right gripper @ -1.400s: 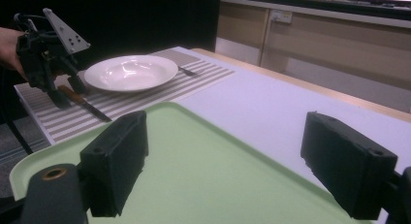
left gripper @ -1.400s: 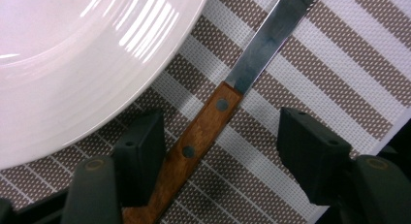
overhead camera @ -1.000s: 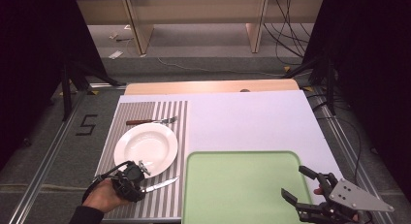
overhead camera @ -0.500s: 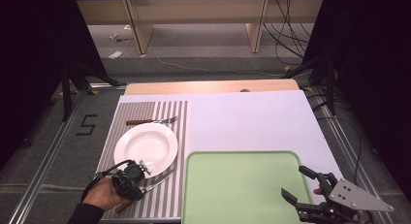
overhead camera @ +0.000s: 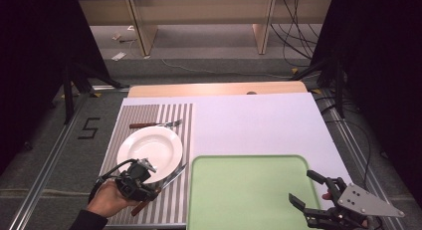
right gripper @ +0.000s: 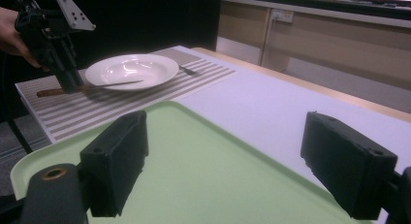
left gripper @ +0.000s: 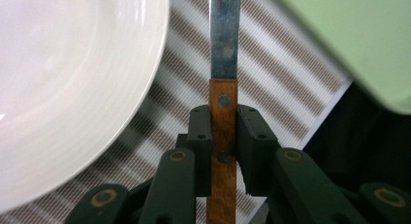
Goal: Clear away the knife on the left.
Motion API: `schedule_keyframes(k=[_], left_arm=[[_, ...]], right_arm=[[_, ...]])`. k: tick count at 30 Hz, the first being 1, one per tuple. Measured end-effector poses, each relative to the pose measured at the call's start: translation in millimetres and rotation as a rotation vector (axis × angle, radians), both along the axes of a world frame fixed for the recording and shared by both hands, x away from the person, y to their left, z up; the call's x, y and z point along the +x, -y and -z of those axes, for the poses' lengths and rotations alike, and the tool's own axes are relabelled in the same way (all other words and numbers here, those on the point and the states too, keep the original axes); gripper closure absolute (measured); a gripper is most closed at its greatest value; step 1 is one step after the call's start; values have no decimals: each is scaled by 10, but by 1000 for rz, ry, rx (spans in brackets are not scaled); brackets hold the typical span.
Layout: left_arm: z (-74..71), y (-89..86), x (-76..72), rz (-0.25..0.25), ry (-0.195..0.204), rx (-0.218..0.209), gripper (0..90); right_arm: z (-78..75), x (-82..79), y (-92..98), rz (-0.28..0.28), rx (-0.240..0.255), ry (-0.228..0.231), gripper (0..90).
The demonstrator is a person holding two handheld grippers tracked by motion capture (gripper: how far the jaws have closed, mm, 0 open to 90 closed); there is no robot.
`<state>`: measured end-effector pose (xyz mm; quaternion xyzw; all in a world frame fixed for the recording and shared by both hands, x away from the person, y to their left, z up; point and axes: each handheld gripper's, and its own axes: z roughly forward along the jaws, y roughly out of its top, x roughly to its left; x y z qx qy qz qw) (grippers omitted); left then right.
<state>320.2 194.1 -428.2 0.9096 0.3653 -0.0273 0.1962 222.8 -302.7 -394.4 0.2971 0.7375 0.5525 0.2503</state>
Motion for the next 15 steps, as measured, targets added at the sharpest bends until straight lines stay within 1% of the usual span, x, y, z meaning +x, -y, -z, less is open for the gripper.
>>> schedule_keyframes(k=[1,3,5,8,9,11,12,13,14,15], left_arm=[[-14,31,-2,8,-4,-16,771],[-56,95,-8,22,5,-36,771],[-109,152,-4,26,13,-78,771],[-152,216,2,32,26,-116,771],[-161,247,0,41,24,-118,771],[-173,329,-24,56,53,-98,771],[-180,366,-27,72,43,-104,771],[-184,402,-30,78,44,-118,771],[-187,423,7,127,70,-121,771],[-190,458,15,139,63,-124,771]], right_arm=[[0,0,-2,-1,0,0,182],[4,0,-5,-2,0,1,182],[2,0,-4,-2,1,1,182],[1,-2,-2,-2,0,1,182],[1,-2,-1,-3,0,1,182],[1,-1,-4,-4,1,1,182],[2,-1,-5,-4,-1,1,182],[3,-2,-5,-5,-1,2,182],[2,-2,-5,-5,0,2,182],[1,-1,-5,-4,1,2,182]])
